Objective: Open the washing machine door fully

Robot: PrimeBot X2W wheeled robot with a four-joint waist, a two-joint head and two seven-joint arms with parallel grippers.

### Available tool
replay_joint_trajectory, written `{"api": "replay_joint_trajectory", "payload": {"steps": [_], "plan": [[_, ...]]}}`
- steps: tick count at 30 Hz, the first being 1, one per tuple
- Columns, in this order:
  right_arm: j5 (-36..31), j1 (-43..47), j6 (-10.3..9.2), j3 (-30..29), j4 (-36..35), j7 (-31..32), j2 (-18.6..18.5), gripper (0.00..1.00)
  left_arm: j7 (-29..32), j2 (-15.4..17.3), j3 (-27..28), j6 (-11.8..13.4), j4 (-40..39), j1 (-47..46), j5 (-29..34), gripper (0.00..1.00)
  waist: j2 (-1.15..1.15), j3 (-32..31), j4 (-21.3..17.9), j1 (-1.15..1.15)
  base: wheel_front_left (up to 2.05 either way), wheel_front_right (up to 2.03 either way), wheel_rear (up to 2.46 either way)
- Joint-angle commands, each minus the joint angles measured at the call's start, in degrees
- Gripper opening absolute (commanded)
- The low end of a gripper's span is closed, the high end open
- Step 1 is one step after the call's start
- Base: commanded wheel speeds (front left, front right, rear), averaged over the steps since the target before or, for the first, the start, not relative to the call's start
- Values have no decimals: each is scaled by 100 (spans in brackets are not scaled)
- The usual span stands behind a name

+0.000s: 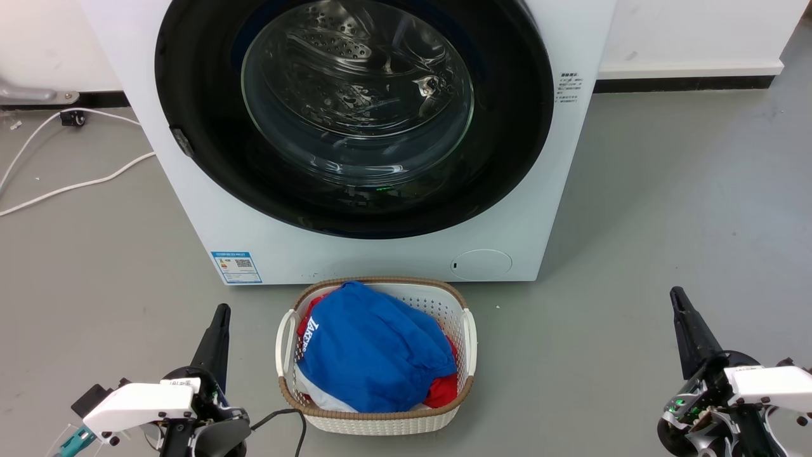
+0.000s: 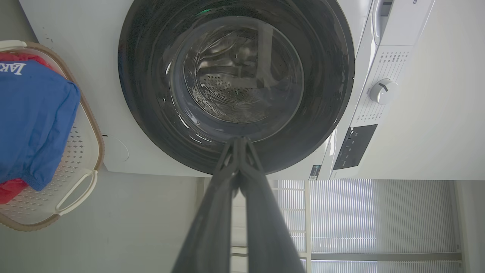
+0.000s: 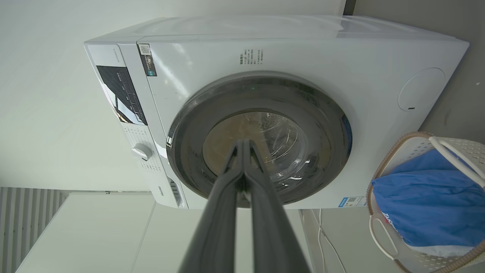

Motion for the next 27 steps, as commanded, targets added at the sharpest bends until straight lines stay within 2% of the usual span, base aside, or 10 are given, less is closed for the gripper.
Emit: {"api": "replay_joint_trajectory", "payload": {"steps": [1, 23, 24, 27], "plan": [[-17, -71, 17, -14, 11, 23, 13, 0, 24, -9, 22, -16, 1, -52, 22, 0, 0, 0, 0, 0, 0, 0, 0], [-54, -69, 17, -47, 12, 50, 37, 0, 24, -15, 33, -16, 2, -52, 32, 0, 0, 0, 0, 0, 0, 0, 0], [-17, -9, 0, -36, 3, 28, 24, 100, 18, -9, 10, 0, 0, -2, 8, 100, 0, 0, 0, 0, 0, 0, 0], [-24, 34, 0, -24, 33, 11, 32, 100, 3, -17, -31, 1, 49, 19, 9, 100, 0, 1, -1, 0, 0, 0, 0]]}}
